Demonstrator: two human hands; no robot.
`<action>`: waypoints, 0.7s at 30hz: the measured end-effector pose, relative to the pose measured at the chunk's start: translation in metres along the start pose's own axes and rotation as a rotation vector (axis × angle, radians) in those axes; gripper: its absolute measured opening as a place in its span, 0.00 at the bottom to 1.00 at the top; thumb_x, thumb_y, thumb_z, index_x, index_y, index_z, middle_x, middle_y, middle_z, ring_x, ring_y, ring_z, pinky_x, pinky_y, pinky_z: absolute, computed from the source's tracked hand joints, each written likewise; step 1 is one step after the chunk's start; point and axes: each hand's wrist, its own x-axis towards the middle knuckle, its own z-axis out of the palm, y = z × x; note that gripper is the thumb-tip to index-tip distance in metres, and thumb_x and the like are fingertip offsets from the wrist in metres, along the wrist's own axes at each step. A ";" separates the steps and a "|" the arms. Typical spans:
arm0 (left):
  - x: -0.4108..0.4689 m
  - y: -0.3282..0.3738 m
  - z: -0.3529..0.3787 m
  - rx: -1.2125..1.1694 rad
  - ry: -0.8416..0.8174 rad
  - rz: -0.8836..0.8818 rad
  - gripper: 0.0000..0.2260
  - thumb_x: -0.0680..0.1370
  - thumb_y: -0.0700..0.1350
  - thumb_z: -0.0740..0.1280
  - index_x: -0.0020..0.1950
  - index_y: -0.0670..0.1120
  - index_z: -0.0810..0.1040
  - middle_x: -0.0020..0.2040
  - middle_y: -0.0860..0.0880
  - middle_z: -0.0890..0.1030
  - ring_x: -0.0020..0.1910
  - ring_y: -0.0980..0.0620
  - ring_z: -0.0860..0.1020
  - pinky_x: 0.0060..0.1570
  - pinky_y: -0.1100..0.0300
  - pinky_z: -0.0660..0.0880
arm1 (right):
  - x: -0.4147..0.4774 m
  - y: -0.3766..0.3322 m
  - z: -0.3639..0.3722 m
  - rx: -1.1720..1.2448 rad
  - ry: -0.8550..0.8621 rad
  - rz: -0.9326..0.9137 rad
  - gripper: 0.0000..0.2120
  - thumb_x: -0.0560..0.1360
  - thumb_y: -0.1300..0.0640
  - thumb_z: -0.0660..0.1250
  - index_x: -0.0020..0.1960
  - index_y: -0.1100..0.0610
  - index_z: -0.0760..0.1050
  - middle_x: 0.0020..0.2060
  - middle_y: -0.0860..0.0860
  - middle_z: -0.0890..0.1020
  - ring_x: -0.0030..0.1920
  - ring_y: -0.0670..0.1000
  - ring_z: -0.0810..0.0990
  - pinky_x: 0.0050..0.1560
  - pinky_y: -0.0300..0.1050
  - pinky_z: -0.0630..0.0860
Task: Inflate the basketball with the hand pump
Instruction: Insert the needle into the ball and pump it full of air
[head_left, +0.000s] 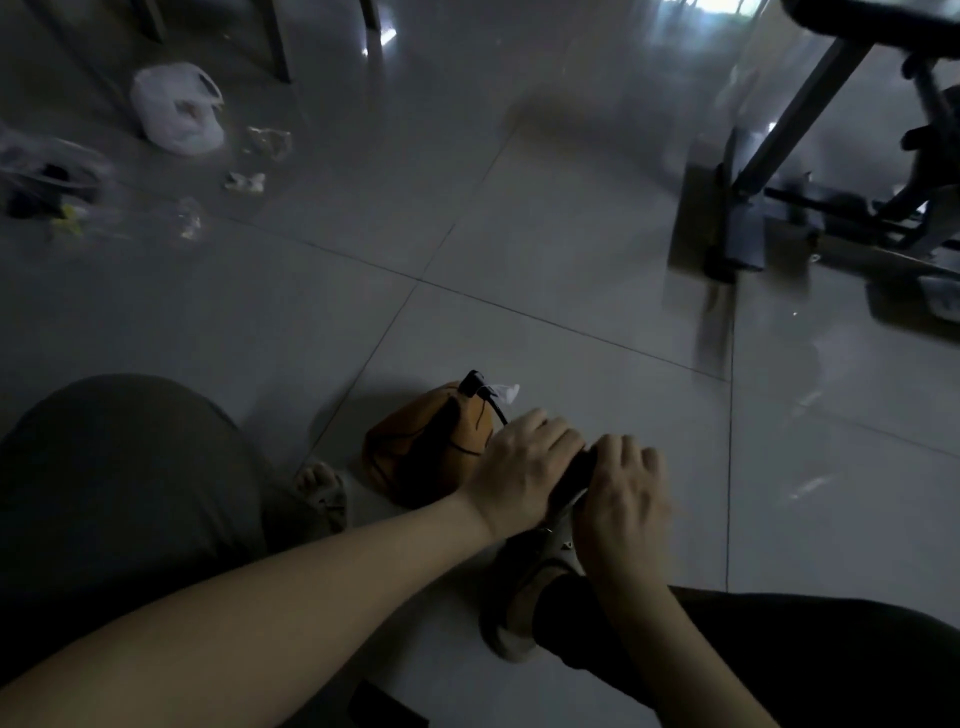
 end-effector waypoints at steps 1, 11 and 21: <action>-0.005 -0.005 0.011 0.011 -0.024 -0.005 0.04 0.77 0.42 0.61 0.46 0.43 0.74 0.43 0.44 0.75 0.41 0.46 0.71 0.38 0.52 0.71 | -0.003 0.001 0.009 -0.009 -0.005 0.002 0.02 0.71 0.60 0.57 0.43 0.55 0.67 0.39 0.54 0.71 0.39 0.52 0.64 0.35 0.48 0.65; -0.028 -0.008 0.066 0.276 -0.366 -0.010 0.07 0.74 0.44 0.68 0.50 0.47 0.75 0.44 0.47 0.76 0.40 0.49 0.71 0.41 0.57 0.73 | -0.021 0.029 0.077 -0.215 -0.399 0.011 0.06 0.76 0.57 0.53 0.50 0.53 0.68 0.44 0.53 0.69 0.41 0.53 0.63 0.39 0.48 0.68; -0.004 0.010 0.012 0.021 -0.524 -0.112 0.08 0.78 0.40 0.63 0.57 0.44 0.72 0.55 0.44 0.77 0.53 0.45 0.75 0.48 0.52 0.75 | -0.024 0.017 0.022 -0.064 -0.340 0.038 0.13 0.73 0.61 0.63 0.57 0.54 0.69 0.54 0.53 0.74 0.53 0.54 0.73 0.47 0.46 0.73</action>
